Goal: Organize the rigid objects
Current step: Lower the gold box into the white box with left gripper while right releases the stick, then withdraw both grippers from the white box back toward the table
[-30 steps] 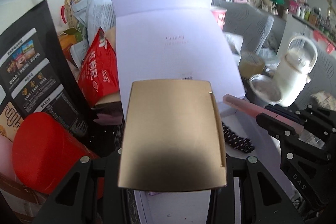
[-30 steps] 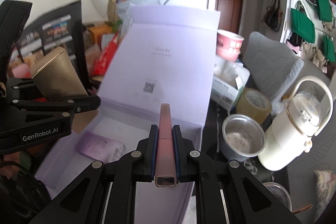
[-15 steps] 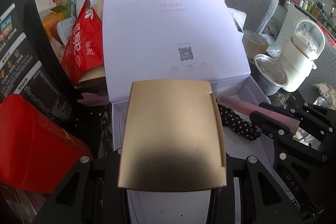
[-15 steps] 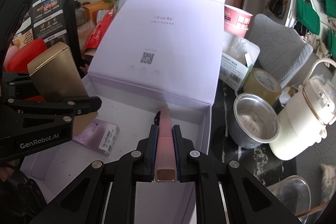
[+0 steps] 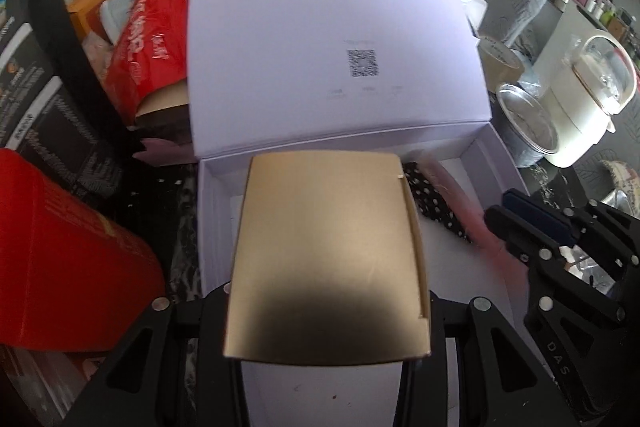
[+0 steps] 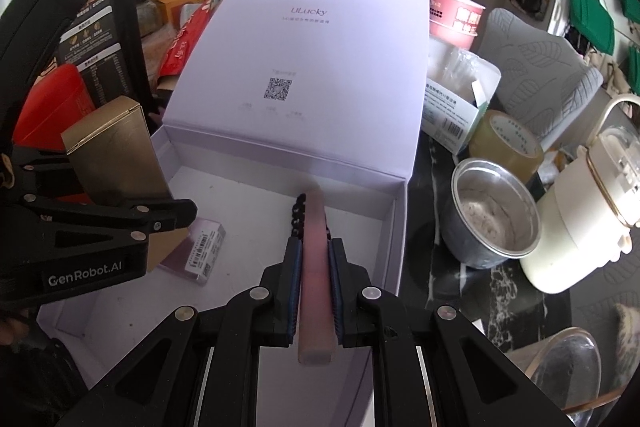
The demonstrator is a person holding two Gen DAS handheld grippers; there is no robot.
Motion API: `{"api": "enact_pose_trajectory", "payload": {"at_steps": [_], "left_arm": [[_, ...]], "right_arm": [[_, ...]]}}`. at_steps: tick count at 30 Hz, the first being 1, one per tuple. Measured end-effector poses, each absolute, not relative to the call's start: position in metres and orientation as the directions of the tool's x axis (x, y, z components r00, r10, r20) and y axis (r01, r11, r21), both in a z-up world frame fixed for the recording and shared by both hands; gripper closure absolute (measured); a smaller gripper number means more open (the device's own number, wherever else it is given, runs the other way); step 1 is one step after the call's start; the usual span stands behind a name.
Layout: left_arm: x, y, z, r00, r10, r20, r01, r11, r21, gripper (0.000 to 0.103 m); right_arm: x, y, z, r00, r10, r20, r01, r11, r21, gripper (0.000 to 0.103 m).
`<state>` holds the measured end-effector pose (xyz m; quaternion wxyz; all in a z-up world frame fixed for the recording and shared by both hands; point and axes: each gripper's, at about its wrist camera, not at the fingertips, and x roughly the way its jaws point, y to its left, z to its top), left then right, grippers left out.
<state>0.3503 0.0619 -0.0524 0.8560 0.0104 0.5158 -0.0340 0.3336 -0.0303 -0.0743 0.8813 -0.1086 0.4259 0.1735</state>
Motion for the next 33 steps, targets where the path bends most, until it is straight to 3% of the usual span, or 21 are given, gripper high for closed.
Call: {"api": "enact_pose_trajectory", "payload": {"at_steps": [3, 5, 7, 33], "left_arm": [[0.347, 0.062, -0.048, 0.484, -0.016, -0.875, 0.062, 0.998, 0.016, 0.064], [0.346, 0.062, -0.044, 0.499, -0.002, -0.867, 0.057, 0.998, 0.031, 0.054], [0.344, 0.061, -0.04, 0.516, 0.002, -0.856, 0.058, 0.998, 0.038, 0.022], [0.29, 0.058, 0.046, 0.682, -0.035, -0.731, 0.055, 0.998, 0.004, 0.021]], "right_arm": [[0.333, -0.031, -0.072, 0.583, 0.212, -0.784, -0.399, 0.916, -0.049, 0.088], [0.332, -0.031, -0.071, 0.586, 0.211, -0.783, -0.397, 0.917, -0.05, 0.087], [0.332, -0.032, -0.07, 0.59, 0.207, -0.781, -0.393, 0.918, -0.053, 0.082], [0.293, -0.037, -0.008, 0.687, 0.235, -0.688, -0.38, 0.923, -0.063, 0.082]]}}
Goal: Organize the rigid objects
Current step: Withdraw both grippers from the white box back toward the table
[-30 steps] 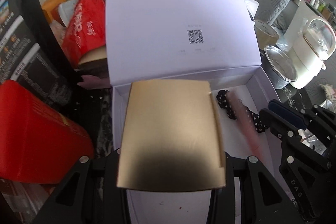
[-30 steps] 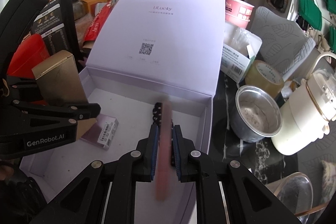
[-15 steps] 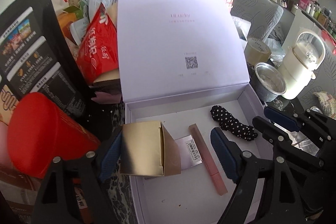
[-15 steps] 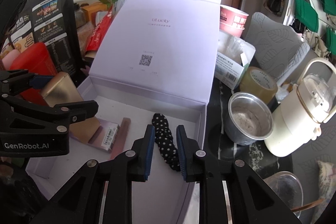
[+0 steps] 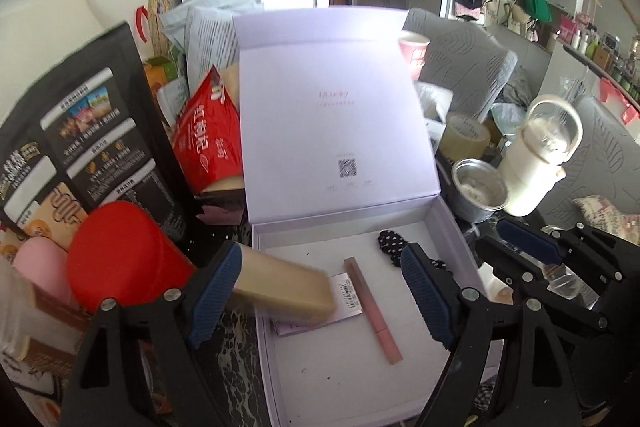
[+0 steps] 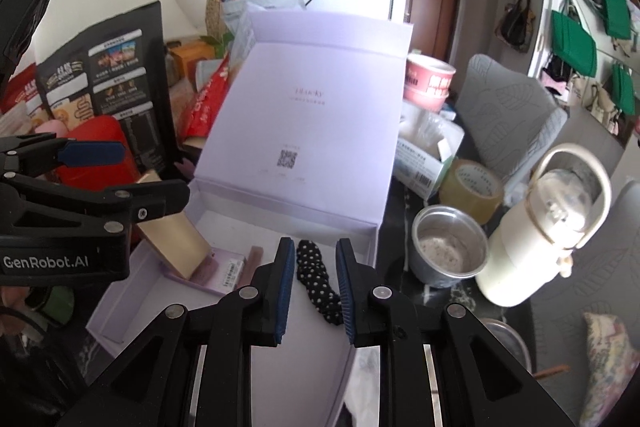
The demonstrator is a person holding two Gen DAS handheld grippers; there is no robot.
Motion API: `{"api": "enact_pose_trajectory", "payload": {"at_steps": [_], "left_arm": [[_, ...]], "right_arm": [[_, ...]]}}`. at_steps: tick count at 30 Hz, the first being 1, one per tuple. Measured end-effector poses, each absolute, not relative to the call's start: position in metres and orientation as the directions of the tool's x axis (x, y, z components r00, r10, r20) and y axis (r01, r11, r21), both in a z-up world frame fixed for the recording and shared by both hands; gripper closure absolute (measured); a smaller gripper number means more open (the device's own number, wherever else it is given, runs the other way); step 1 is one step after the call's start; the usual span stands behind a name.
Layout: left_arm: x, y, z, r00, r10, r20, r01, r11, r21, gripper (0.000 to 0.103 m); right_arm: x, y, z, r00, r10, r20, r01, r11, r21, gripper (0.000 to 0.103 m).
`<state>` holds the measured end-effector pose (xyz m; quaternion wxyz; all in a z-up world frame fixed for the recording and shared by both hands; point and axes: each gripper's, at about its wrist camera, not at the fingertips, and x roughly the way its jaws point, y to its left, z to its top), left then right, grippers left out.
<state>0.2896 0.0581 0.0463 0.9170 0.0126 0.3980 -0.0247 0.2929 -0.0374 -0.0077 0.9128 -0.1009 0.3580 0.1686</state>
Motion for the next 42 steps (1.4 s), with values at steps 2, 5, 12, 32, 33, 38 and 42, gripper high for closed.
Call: {"api": "enact_pose_trajectory", "payload": {"at_steps": [2, 5, 12, 32, 33, 38, 42], "left_arm": [[0.282, 0.057, 0.055, 0.693, -0.036, -0.72, 0.054, 0.999, 0.002, 0.021], [0.27, 0.055, 0.065, 0.707, -0.04, -0.706, 0.056, 0.998, -0.001, 0.021], [0.236, 0.052, 0.085, 0.734, -0.045, -0.677, 0.058, 0.998, -0.004, 0.021], [0.153, 0.043, 0.106, 0.775, -0.038, -0.631, 0.05, 0.999, 0.002, 0.021], [0.151, 0.043, 0.106, 0.775, -0.034, -0.631, 0.045, 0.999, 0.003, 0.021], [0.139, 0.048, 0.102, 0.771, -0.014, -0.637, 0.019, 1.0, 0.001, 0.021], [0.127, 0.05, 0.099, 0.771, -0.015, -0.636, 0.009, 1.0, -0.013, 0.021]], "right_arm": [[0.286, -0.039, 0.001, 0.698, 0.234, -0.677, -0.374, 0.925, -0.067, 0.082], [0.274, -0.041, 0.012, 0.713, 0.237, -0.66, -0.372, 0.926, -0.069, 0.082], [0.243, -0.045, 0.035, 0.744, 0.246, -0.622, -0.376, 0.923, -0.085, 0.082], [0.152, -0.062, 0.071, 0.802, 0.252, -0.542, -0.366, 0.924, -0.112, 0.076], [0.148, -0.063, 0.071, 0.803, 0.251, -0.54, -0.365, 0.924, -0.112, 0.076], [0.134, -0.068, 0.07, 0.805, 0.244, -0.54, -0.357, 0.927, -0.114, 0.076], [0.125, -0.071, 0.067, 0.804, 0.233, -0.547, -0.35, 0.929, -0.118, 0.074]]}}
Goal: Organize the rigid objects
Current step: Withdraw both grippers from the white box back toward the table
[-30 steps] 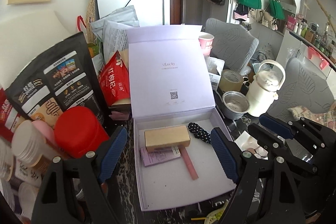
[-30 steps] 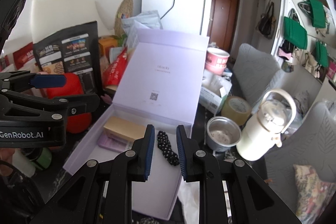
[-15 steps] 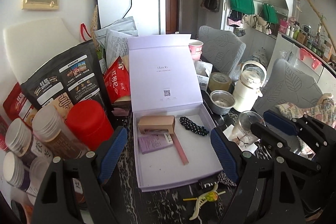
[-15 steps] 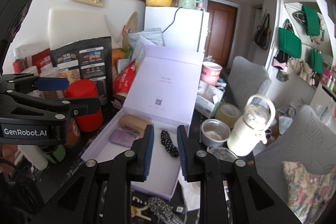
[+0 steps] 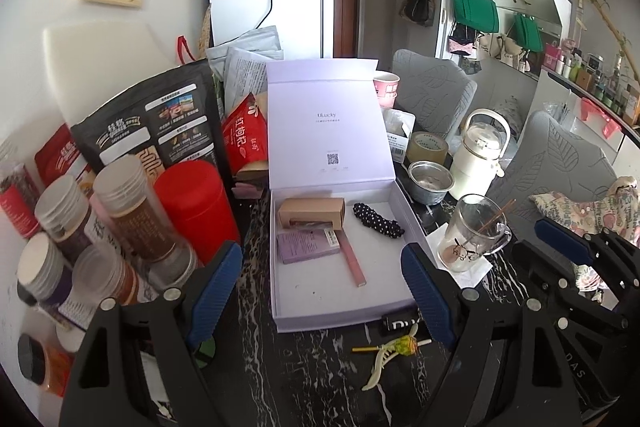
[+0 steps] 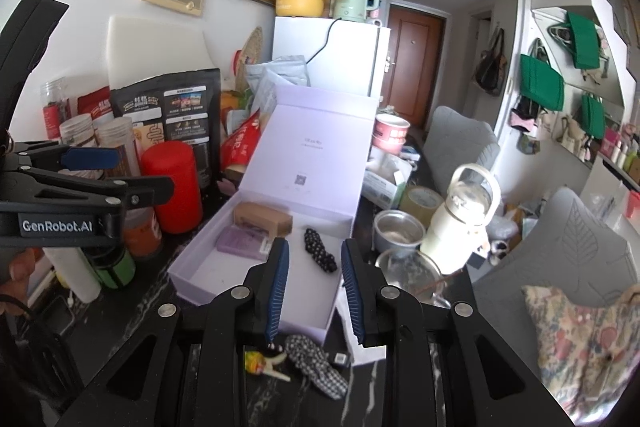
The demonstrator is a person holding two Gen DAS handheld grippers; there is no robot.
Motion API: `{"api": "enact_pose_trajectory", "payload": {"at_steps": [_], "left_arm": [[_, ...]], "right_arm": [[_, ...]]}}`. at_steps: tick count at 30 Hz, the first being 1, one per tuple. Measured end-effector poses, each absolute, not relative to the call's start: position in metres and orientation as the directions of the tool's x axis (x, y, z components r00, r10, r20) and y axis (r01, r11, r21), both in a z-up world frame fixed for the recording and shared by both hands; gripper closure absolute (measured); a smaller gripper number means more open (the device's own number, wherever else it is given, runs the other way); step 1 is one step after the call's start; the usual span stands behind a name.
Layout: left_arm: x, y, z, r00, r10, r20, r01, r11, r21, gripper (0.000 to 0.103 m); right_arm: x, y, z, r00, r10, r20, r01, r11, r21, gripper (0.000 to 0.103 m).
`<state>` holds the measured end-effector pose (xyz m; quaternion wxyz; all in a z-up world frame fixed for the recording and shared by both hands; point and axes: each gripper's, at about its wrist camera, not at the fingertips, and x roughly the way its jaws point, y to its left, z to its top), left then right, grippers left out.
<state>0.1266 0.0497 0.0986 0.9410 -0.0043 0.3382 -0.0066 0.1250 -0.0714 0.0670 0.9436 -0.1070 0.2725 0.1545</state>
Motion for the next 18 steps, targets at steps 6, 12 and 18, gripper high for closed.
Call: {"api": "enact_pose_trajectory", "payload": {"at_steps": [6, 12, 18], "left_arm": [[0.109, 0.047, 0.091, 0.765, -0.024, -0.643, 0.025, 1.0, -0.009, 0.021], [0.096, 0.041, 0.077, 0.748, -0.059, -0.661, 0.051, 0.998, -0.031, 0.021], [0.09, 0.038, 0.058, 0.729, -0.104, -0.677, 0.083, 0.995, -0.064, 0.021]], "right_arm": [[0.108, -0.075, 0.062, 0.807, 0.224, -0.547, -0.341, 0.932, -0.123, 0.07], [0.09, -0.081, 0.055, 0.806, 0.226, -0.547, -0.336, 0.935, -0.109, 0.07], [0.078, -0.086, 0.045, 0.799, 0.228, -0.557, -0.336, 0.937, -0.098, 0.07]]}}
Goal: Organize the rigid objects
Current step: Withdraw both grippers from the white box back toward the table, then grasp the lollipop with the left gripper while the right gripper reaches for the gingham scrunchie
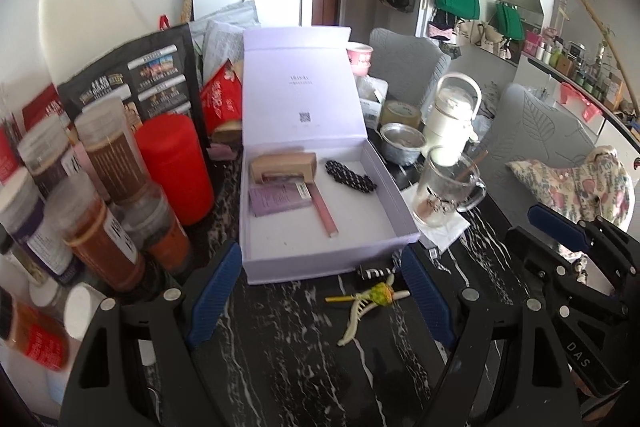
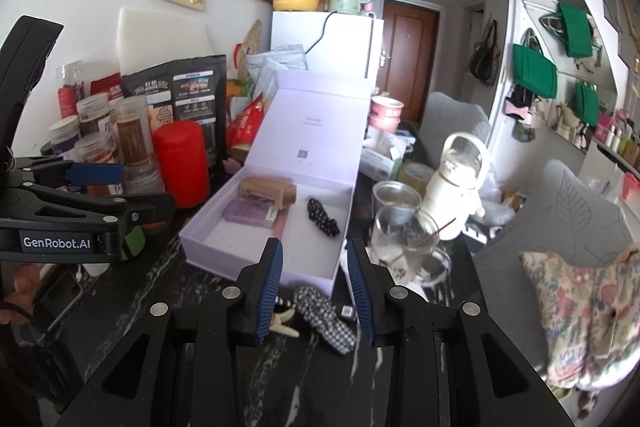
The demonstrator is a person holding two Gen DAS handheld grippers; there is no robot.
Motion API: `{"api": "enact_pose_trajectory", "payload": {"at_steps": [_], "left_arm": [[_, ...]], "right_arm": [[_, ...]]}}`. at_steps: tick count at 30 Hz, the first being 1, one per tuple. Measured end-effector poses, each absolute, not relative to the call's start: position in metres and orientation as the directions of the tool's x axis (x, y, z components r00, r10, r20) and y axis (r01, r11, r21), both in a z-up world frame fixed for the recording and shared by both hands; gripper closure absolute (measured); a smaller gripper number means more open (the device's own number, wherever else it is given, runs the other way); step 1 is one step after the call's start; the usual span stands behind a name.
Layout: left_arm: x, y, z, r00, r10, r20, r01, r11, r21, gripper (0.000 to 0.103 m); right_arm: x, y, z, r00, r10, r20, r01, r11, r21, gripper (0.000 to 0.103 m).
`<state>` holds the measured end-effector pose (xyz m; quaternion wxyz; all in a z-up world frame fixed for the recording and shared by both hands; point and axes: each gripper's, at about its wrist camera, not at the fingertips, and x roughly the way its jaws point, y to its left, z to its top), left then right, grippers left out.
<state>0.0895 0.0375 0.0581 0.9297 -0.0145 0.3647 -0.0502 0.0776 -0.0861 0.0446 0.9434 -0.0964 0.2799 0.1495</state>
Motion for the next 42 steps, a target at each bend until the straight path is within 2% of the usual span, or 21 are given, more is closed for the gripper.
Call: {"api": "enact_pose_trajectory", "payload": {"at_steps": [6, 9, 12, 20, 25, 34, 42], "left_arm": [[0.086, 0.033, 0.04, 0.704, -0.149, -0.694, 0.114, 0.989, -0.096, 0.021], [0.084, 0.029, 0.032, 0.699, -0.169, -0.695, 0.134, 0.985, -0.105, 0.021], [0.084, 0.026, 0.023, 0.681, -0.186, -0.708, 0.149, 0.982, -0.114, 0.021], [0.089, 0.015, 0.0, 0.642, -0.201, -0.74, 0.193, 0.976, -0.097, 0.021], [0.094, 0.012, -0.01, 0.62, -0.213, -0.755, 0.214, 0.972, -0.099, 0.021], [0.108, 0.012, -0.039, 0.548, -0.273, -0.791, 0.229, 0.958, -0.172, 0.021], [0.121, 0.005, -0.055, 0.511, -0.274, -0.815, 0.251, 0.954, -0.164, 0.021]], "right_arm": [[0.068, -0.093, 0.032, 0.787, 0.227, -0.573, -0.33, 0.941, -0.079, 0.07], [0.067, -0.094, 0.026, 0.773, 0.233, -0.59, -0.337, 0.939, -0.071, 0.065], [0.066, -0.094, 0.018, 0.763, 0.234, -0.603, -0.344, 0.936, -0.072, 0.064], [0.075, -0.102, -0.008, 0.723, 0.236, -0.649, -0.342, 0.939, -0.04, 0.062], [0.082, -0.102, -0.024, 0.701, 0.226, -0.676, -0.347, 0.937, -0.047, 0.062], [0.093, -0.107, -0.048, 0.677, 0.215, -0.704, -0.343, 0.938, -0.043, 0.062], [0.109, -0.12, -0.072, 0.634, 0.188, -0.75, -0.297, 0.955, -0.012, 0.061]]}}
